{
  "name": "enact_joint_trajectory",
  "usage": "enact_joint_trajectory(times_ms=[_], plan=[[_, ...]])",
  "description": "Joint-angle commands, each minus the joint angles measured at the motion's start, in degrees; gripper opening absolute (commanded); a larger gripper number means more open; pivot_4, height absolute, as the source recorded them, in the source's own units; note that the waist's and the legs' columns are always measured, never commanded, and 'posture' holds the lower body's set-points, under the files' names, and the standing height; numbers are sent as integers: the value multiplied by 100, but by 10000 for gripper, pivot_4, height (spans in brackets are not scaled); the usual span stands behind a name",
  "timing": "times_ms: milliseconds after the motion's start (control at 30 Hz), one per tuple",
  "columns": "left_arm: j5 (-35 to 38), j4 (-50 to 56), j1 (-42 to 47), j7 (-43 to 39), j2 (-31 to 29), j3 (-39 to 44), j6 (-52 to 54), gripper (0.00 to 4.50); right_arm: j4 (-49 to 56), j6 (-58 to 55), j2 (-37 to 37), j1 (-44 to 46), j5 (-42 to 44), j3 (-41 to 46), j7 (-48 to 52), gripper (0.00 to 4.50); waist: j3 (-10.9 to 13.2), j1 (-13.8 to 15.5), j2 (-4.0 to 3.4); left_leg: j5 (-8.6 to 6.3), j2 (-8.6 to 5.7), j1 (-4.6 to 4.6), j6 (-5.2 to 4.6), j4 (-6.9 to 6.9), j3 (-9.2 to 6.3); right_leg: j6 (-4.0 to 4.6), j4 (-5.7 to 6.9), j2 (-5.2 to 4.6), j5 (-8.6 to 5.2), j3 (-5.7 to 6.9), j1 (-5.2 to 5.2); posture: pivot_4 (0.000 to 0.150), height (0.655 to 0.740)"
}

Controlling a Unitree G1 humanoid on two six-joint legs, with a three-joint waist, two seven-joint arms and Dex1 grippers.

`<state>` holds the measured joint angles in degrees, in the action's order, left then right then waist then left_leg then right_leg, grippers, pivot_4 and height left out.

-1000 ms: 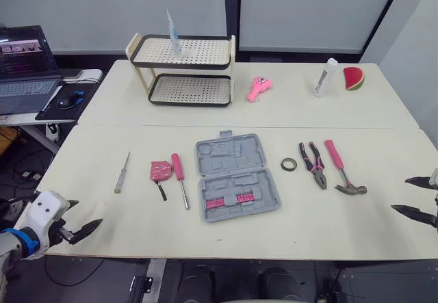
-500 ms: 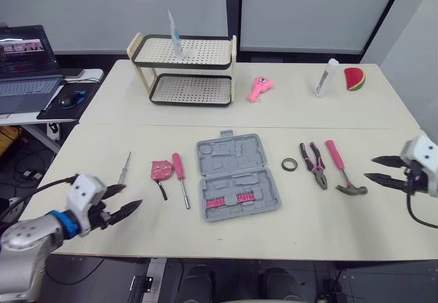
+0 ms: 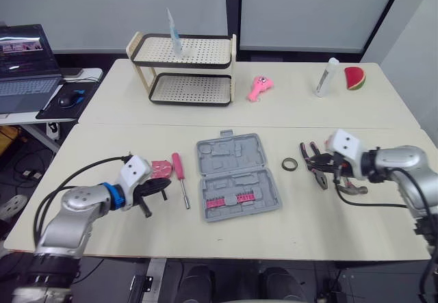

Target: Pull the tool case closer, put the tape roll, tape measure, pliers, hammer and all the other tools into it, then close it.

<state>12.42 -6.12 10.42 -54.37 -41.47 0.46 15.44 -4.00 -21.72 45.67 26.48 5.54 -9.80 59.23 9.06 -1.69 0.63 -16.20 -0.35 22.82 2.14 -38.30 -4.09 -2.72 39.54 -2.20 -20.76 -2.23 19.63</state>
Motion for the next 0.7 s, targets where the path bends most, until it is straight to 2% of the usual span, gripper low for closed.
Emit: enact_joint_trajectory(times_ms=[33,367,700], plan=[[-296,-308,376,69,182,-326,-93,0,-284,-17,-341,374,-329,-301,-233,92,0,-2,1,0,-2,3,1,-4,1,0,7,1,0,-1,7,1500,7290],[-729,-846,987,196,602,-848,-89,0,-1703,352,-1245,1147,-1004,-856,-610,92,2,-13,4,12,-5,23,22,-38,1,0,46,4,0,-3,44,1500,7290],[-993,-1112,1122,313,798,-982,-142,0,-2885,772,-1936,1643,-1346,-1098,-642,92,2,-41,4,14,-4,23,25,-40,2,0,53,4,0,-5,52,1500,7290]])
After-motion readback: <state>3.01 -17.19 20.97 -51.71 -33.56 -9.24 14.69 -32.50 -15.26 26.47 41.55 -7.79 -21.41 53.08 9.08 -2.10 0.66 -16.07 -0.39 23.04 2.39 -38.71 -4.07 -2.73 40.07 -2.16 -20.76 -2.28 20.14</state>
